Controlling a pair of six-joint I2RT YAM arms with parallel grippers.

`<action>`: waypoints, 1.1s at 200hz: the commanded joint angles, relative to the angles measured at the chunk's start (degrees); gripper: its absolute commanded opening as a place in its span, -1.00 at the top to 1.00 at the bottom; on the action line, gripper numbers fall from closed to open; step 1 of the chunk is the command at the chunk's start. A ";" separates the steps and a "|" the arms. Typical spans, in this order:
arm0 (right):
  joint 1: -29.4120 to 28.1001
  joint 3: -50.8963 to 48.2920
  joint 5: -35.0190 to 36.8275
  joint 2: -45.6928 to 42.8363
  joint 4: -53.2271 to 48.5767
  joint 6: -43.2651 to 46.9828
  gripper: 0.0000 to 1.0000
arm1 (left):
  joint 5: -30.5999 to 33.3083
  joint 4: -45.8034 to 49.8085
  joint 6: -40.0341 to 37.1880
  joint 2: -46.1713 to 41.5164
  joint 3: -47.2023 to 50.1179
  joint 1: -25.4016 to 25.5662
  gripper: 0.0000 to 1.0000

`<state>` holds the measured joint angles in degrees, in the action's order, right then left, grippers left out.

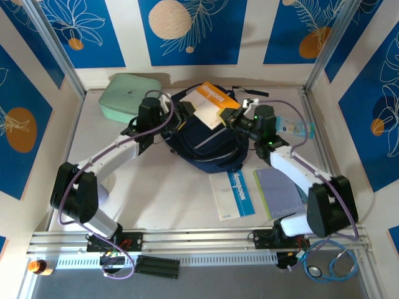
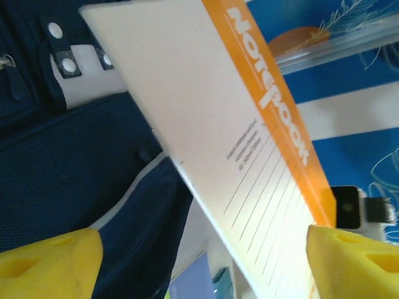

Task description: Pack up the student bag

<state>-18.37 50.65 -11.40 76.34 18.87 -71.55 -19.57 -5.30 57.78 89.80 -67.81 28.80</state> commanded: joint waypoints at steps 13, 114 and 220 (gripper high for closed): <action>4.50 0.67 5.03 -10.50 -26.61 11.44 1.00 | 6.48 22.51 -23.75 4.03 -10.03 6.51 -0.94; 13.62 1.99 15.21 -24.01 -49.06 17.60 1.00 | 17.64 42.19 -50.06 29.53 -38.05 15.46 -0.77; 21.28 2.71 17.58 -26.52 -54.96 16.29 1.00 | 24.21 49.29 -55.14 42.68 -51.09 18.33 -0.15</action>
<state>2.24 51.75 6.68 50.92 -34.92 -55.51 2.11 41.74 4.86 130.52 -115.72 46.57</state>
